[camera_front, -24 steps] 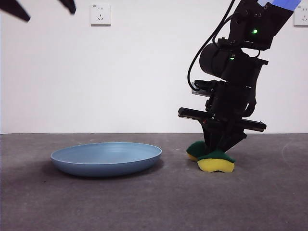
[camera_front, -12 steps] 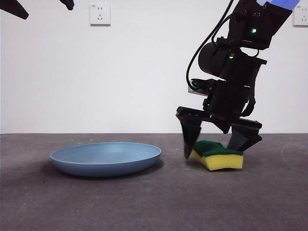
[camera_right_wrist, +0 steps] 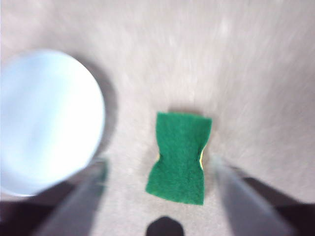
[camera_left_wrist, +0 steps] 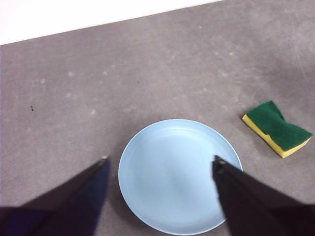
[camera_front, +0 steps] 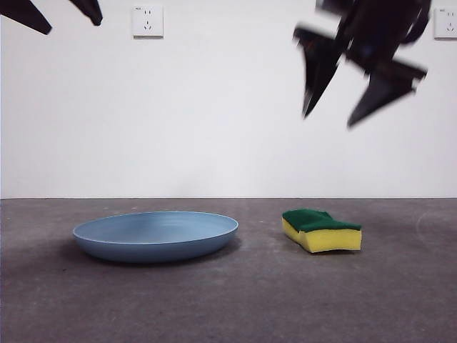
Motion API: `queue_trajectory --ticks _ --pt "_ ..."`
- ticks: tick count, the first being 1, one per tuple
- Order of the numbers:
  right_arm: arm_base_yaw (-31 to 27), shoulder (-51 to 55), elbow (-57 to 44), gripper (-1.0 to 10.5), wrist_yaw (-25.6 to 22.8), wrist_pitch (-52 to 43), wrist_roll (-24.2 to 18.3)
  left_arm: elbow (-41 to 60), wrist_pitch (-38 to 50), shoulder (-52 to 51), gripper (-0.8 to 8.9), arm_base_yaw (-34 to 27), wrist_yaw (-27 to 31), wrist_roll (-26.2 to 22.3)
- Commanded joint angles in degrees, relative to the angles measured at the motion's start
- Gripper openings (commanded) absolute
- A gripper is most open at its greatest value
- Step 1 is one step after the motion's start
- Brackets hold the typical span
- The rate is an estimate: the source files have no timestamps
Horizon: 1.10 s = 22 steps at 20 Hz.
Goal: Pick up the plate,pick up the cloth,clean the plate with the cloth
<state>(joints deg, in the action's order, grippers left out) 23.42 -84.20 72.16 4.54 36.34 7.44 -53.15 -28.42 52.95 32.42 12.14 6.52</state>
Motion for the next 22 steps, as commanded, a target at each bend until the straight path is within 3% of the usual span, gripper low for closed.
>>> queue_trajectory --ticks 1,4,7,9,11,16,18,22 --pt "0.79 4.39 -0.31 -0.1 0.02 1.2 -0.94 0.2 0.11 0.83 -0.08 0.22 0.13 -1.95" --pt "2.69 9.86 -0.66 -0.1 -0.5 2.82 -2.16 0.2 0.57 1.07 -0.08 0.22 0.31 -5.31" --pt "6.32 15.08 -3.52 -0.1 -6.95 1.6 -2.29 0.46 0.83 0.74 -0.08 0.22 0.37 -5.27" --pt "8.52 19.91 -8.87 -0.1 -8.02 -3.15 -1.95 2.34 2.73 -0.24 -0.08 0.26 2.97 -4.94" --pt "9.81 26.18 -16.7 -0.1 -8.22 -9.09 -0.66 7.65 8.07 -4.17 -0.09 0.31 5.86 -3.19" --pt "11.23 41.03 -34.91 -0.1 -12.41 -16.22 0.98 24.57 22.01 -20.63 -0.08 0.63 4.76 0.17" --pt "11.08 42.58 -35.67 0.0 -12.46 -13.53 5.11 26.43 19.74 -24.37 -0.03 0.7 3.91 2.99" --pt "11.13 43.17 -35.65 0.0 -12.15 -13.53 5.79 26.43 14.69 -24.24 -0.03 0.68 4.07 3.74"
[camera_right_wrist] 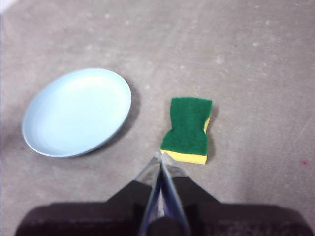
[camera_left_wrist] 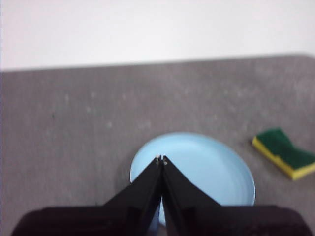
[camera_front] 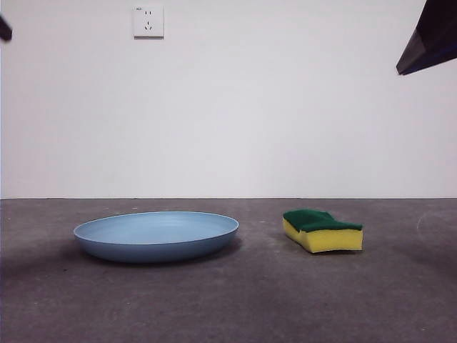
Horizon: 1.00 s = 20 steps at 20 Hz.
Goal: Pick up the plate,pick up the cloth,clean the plate with the cloth
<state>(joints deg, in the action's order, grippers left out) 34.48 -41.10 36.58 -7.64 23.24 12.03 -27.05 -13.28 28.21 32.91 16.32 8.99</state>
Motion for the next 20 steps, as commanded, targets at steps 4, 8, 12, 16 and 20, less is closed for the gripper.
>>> queue_trajectory --ticks 4,8,12,16,20 --pt "0.04 0.26 -0.07 0.0 -0.24 -0.44 1.2 0.33 -0.63 2.05 -0.03 0.2 0.15 1.51" --pt "0.04 0.26 -0.07 0.0 -0.22 -0.44 1.2 0.33 -0.74 2.14 -0.03 0.11 0.15 0.96" --pt "0.04 0.24 -0.07 0.0 -0.2 -0.42 1.2 0.66 1.33 -3.41 -0.03 -4.55 3.04 -8.04" --pt "0.04 0.26 -0.07 0.0 -0.22 -0.44 1.18 8.87 13.99 -9.77 -0.03 -17.92 -4.76 -9.44" --pt "0.04 0.24 -0.07 0.0 -0.22 -0.44 1.2 19.76 17.77 -16.96 -0.03 -25.46 -13.64 -8.15"
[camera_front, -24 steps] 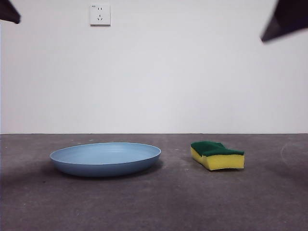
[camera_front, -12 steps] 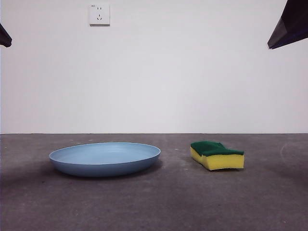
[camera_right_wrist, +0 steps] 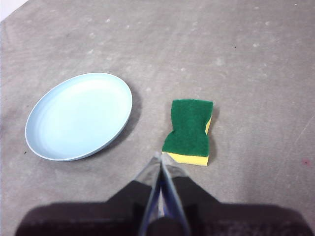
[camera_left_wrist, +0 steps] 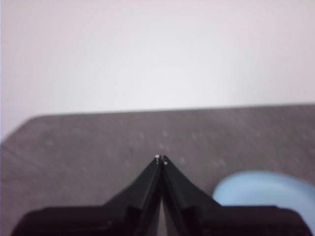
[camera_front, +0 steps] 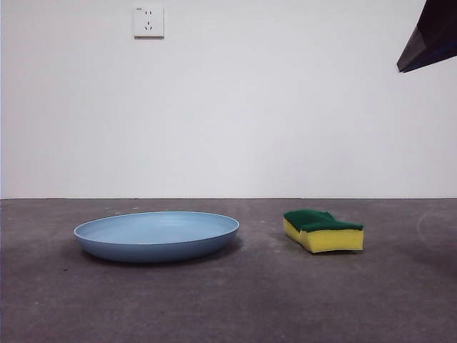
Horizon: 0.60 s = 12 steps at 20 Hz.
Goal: Pick up the plate,pick up the cloth,clean the plate with the cloth
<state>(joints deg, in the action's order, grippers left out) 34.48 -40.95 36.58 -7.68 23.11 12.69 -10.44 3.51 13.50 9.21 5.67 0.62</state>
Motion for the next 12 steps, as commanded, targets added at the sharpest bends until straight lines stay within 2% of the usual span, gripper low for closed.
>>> queue_trajectory --ticks 1,4,9,12 --pt "0.04 0.11 -0.07 0.0 -0.17 -0.31 0.52 5.27 1.09 -3.72 -0.03 -2.86 -4.33 0.52" --pt "0.04 0.13 -0.07 0.0 -0.17 -0.31 0.55 9.2 -0.81 -7.21 -0.03 -4.68 -4.63 1.57" --pt "0.04 0.13 -0.07 0.0 -0.17 -0.31 0.55 9.46 -14.51 -12.83 -0.03 -6.43 -4.24 2.19" --pt "0.04 0.15 -0.07 0.0 -0.17 -0.28 0.55 9.68 -15.61 -13.4 -0.03 -6.45 -4.28 1.92"
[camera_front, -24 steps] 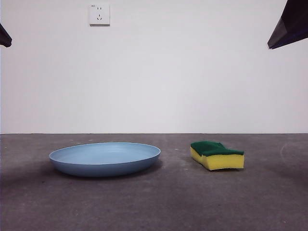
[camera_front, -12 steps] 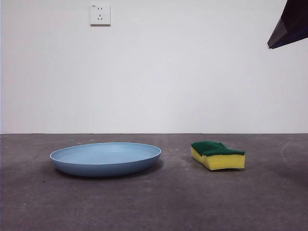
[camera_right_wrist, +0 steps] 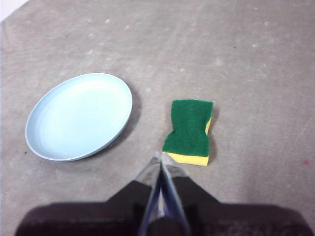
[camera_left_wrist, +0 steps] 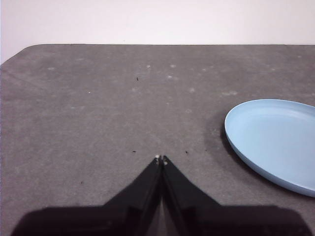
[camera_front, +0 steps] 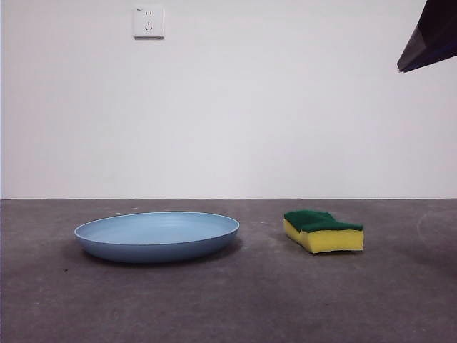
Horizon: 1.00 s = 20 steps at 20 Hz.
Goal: Pick up the plate,pick up the cloth,clean the plate with the cloth
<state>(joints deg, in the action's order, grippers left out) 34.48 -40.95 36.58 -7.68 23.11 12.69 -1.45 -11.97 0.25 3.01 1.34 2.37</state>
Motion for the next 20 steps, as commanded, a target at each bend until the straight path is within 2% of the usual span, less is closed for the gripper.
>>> queue_trajectory --ticks 1,17,20 --pt "0.04 0.15 -0.07 0.0 -0.17 -0.31 0.55 0.7 -0.15 -0.15 -0.03 -0.26 0.13 -0.07" --pt "0.04 0.15 -0.07 0.0 -0.33 -0.24 0.46 0.68 -0.04 -0.04 -0.03 -0.26 0.02 -1.11" --pt "-0.68 1.79 -0.15 0.0 -1.49 0.2 -6.32 0.68 -0.04 -0.04 -0.03 -0.26 0.02 -1.11"
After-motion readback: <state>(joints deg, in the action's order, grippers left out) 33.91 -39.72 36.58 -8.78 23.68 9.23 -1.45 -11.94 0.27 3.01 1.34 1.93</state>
